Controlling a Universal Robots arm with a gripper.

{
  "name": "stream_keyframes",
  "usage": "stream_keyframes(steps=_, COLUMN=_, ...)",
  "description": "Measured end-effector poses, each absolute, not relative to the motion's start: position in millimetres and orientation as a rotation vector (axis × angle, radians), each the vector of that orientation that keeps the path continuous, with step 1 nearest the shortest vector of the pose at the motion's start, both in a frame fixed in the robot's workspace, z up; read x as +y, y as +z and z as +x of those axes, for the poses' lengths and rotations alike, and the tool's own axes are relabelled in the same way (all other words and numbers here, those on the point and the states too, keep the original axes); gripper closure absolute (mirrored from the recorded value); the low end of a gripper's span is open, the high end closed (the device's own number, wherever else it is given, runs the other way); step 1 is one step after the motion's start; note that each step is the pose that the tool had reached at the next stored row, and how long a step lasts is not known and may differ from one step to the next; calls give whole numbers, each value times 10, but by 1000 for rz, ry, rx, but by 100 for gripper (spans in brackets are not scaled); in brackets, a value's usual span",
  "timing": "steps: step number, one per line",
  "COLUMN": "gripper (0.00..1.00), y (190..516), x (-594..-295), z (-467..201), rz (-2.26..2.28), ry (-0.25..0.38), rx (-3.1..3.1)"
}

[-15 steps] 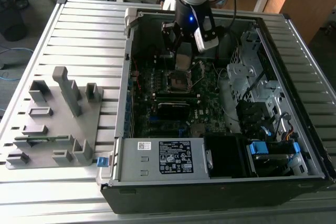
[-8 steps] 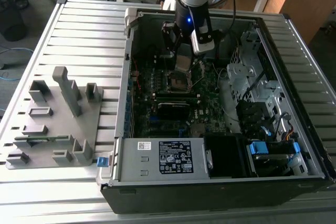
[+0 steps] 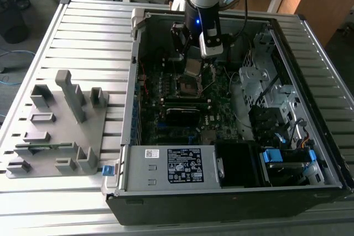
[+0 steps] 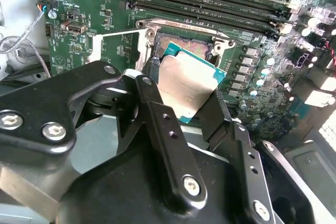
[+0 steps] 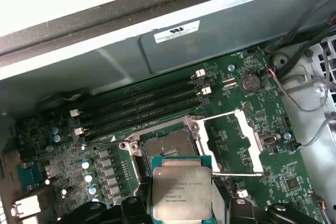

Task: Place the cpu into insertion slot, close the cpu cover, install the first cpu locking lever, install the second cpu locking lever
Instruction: 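Place the cpu into insertion slot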

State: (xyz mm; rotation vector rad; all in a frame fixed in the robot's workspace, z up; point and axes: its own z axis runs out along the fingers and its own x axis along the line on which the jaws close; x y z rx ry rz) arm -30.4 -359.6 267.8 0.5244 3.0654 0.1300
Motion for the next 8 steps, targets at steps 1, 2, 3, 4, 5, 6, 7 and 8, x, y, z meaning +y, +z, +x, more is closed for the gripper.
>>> stream_keyframes(steps=1, gripper=46, y=2678, x=-3596, z=-304, rz=524, ry=130, rx=3065)
stream_keyframes(steps=2, gripper=46, y=2678, x=-3596, z=-304, rz=525, ry=130, rx=3065)
stream_keyframes(steps=3, gripper=46, y=2675, x=-3596, z=-304, rz=552, ry=130, rx=3060)
stream_keyframes(steps=4, gripper=46, y=2672, x=-3596, z=-304, rz=579, ry=129, rx=3054)
stream_keyframes(steps=5, gripper=46, y=2670, x=-3596, z=-304, rz=606, ry=129, rx=3048)
stream_keyframes(steps=6, gripper=46, y=2665, x=-3596, z=-304, rz=661, ry=128, rx=3035)
stream_keyframes(steps=7, gripper=46, y=2663, x=-3596, z=-304, rz=689, ry=127, rx=3028)
stream_keyframes(steps=8, gripper=46, y=2660, x=-3596, z=-304, rz=716, ry=127, rx=3021)
